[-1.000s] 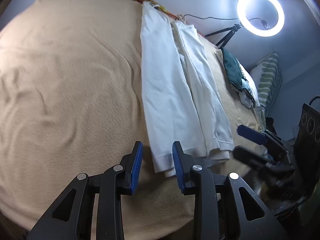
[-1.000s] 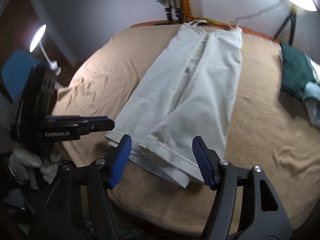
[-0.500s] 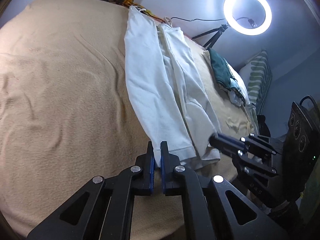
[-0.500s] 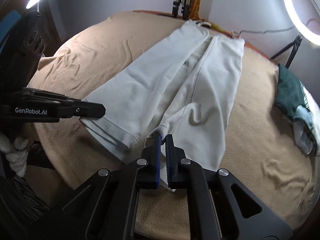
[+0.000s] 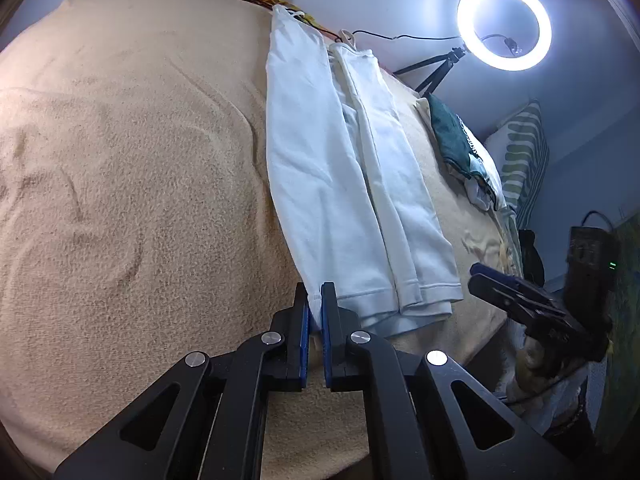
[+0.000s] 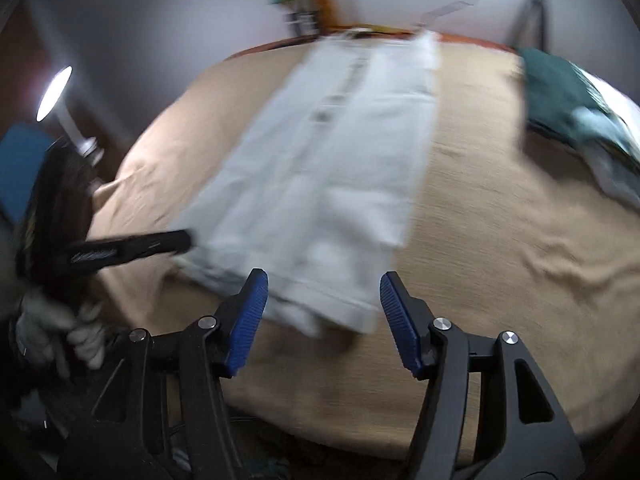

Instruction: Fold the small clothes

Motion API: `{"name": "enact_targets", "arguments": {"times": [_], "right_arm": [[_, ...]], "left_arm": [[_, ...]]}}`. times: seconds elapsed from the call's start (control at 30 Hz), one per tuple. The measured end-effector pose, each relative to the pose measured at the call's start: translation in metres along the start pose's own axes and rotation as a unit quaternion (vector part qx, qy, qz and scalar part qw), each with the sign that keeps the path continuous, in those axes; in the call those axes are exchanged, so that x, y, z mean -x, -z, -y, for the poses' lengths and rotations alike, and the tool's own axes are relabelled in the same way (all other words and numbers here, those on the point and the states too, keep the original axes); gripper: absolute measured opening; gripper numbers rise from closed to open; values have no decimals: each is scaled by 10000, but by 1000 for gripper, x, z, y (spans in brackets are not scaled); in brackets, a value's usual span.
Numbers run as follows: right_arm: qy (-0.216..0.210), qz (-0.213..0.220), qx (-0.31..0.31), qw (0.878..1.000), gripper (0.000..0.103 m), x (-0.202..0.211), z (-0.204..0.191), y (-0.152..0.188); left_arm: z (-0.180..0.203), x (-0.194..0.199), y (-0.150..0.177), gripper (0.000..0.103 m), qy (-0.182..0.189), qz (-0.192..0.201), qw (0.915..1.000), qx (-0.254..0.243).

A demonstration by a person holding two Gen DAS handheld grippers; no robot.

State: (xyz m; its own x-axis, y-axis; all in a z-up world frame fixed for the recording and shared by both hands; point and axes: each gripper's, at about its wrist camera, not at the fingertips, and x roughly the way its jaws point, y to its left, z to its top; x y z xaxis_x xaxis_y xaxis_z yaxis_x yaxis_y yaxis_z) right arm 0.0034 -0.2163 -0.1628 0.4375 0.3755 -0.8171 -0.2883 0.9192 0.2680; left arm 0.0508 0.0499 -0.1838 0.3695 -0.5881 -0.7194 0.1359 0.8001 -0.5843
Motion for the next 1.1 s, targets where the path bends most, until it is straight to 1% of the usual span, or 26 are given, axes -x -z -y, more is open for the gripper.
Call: {"name": "enact_targets", "arguments": {"times": [0.07, 0.13, 0.23, 0.27, 0.3, 0.33, 0.37, 0.4, 0.47, 0.57, 0.63, 0.7, 0.77, 0.97, 1.1], "right_arm": [[-313, -218, -432, 9983, 62, -10, 19, 4], [-785, -370, -725, 9936, 62, -19, 30, 9], [-974, -292, -680, 9925, 61, -24, 28, 11], [-1096, -305, -682, 9912, 53, -26, 27, 11], [-1276, -374, -715, 9885, 41, -28, 26, 12], [-1430, -468, -743, 9858, 35, -33, 25, 12], [-1452, -494, -708, 9856, 24, -36, 23, 13], [-1431, -510, -644, 9863, 10, -38, 20, 13], [-1400, -486, -627, 9870, 9, -32, 15, 14], [-1595, -252, -769, 9839, 8, -12, 16, 14], [-1624, -171, -754, 9837, 8, -8, 19, 16], [-1528, -354, -822, 9842, 8, -20, 21, 20], [-1440, -582, -896, 9838, 8, -34, 22, 24], [-1812, -410, -1099, 9764, 8, -23, 28, 12], [-1935, -283, -1165, 9737, 8, -18, 27, -2]], "left_arm": [[0, 0, 1, 4, 7, -2, 10000, 20], [0, 0, 1, 4, 7, 1, 10000, 29], [-1, -2, 0, 4, 15, -9, 10000, 66], [-1, -3, 0, 4, 15, -15, 10000, 79], [-1, -3, 0, 4, 26, -20, 10000, 93], [-1, -4, -1, 4, 44, -25, 9999, 108], [0, -4, -1, 3, 61, -22, 9999, 117], [1, -2, -1, 4, 84, -3, 9999, 116], [3, 5, -2, 4, 148, 76, 9998, 130], [6, 13, -1, 4, 297, 160, 9994, 108], [6, 10, 1, 4, 263, 117, 9996, 63], [-1, -2, 5, 4, 216, -84, 9996, 171], [-6, -7, 8, 3, 203, -172, 9993, 278], [3, 11, -5, 3, 370, 60, 9991, 217], [16, 18, -25, 3, 409, 187, 9990, 78]]}}
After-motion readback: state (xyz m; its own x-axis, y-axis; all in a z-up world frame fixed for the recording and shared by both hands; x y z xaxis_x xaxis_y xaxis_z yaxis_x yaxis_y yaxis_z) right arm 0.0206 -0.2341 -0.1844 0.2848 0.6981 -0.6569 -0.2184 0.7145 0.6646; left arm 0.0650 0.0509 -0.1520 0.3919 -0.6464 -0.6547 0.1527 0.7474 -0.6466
